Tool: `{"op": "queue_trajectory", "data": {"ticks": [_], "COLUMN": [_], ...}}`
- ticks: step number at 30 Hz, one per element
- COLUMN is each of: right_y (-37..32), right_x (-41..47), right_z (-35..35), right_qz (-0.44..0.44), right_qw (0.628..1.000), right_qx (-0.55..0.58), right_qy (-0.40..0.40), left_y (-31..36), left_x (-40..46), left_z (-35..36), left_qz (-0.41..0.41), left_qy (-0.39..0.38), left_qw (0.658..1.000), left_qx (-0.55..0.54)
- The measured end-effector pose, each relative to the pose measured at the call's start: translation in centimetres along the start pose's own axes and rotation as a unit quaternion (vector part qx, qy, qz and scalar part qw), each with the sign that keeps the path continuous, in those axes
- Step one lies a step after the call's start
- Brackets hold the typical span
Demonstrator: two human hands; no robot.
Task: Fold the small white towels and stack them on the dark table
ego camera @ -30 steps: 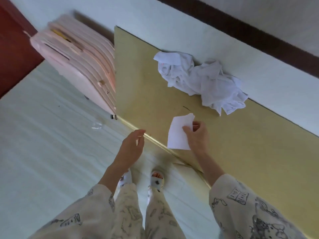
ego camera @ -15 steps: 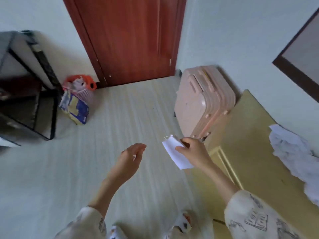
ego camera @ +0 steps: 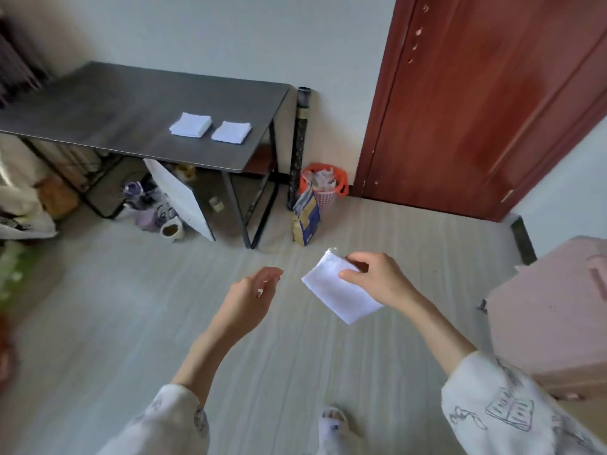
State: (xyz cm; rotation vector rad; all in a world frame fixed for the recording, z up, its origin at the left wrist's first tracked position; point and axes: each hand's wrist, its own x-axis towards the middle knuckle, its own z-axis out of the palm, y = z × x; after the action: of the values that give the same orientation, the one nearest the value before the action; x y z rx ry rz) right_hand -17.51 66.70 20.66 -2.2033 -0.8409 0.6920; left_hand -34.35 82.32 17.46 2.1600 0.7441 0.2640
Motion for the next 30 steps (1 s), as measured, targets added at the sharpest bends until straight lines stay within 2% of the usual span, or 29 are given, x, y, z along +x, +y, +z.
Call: {"op": "queue_trajectory", "data": {"ticks": [5,12,18,25,27,30], "right_y": [-6.0,-13.4,-20.1,-24.0,-24.0,-23.0], "right_x": [9.2,25.6,37.4,49.6,53.7,59.4], "right_z": [3.1,5.9,6.1,7.2,7.8,8.9], "right_qz": [-0.070,-0.159,-0.173,-0.147,-0.113,-0.016], "right_qw": [0.996,0.978,0.974,0.977,0.978,0.974], "right_qx": [-0.023,-0.074,-0.050,-0.023,-0.025,0.002], "right_qy": [-0.055,-0.113,-0.134,-0.149,-0.175,-0.225], "left_y": [-3.9,-7.2,-8.8,-12.7,-14.3,-17.2], "left_x": [5.9,20.0,31.5,43.8,47.7,53.8], "left_z": [-5.2,-12.2,-18.7,-22.9,-23.9,-25.5], "left_qz": [-0.029,0.008,0.017,0.027,0.024,0.004], "left_qy": [0.035,-0.007,0.056,0.040,0.026,-0.020], "left_qw": [0.998,0.999,0.998,0.999,0.999,0.998], "left_qx": [-0.037,-0.046,-0.022,-0.026,-0.028,-0.062]}}
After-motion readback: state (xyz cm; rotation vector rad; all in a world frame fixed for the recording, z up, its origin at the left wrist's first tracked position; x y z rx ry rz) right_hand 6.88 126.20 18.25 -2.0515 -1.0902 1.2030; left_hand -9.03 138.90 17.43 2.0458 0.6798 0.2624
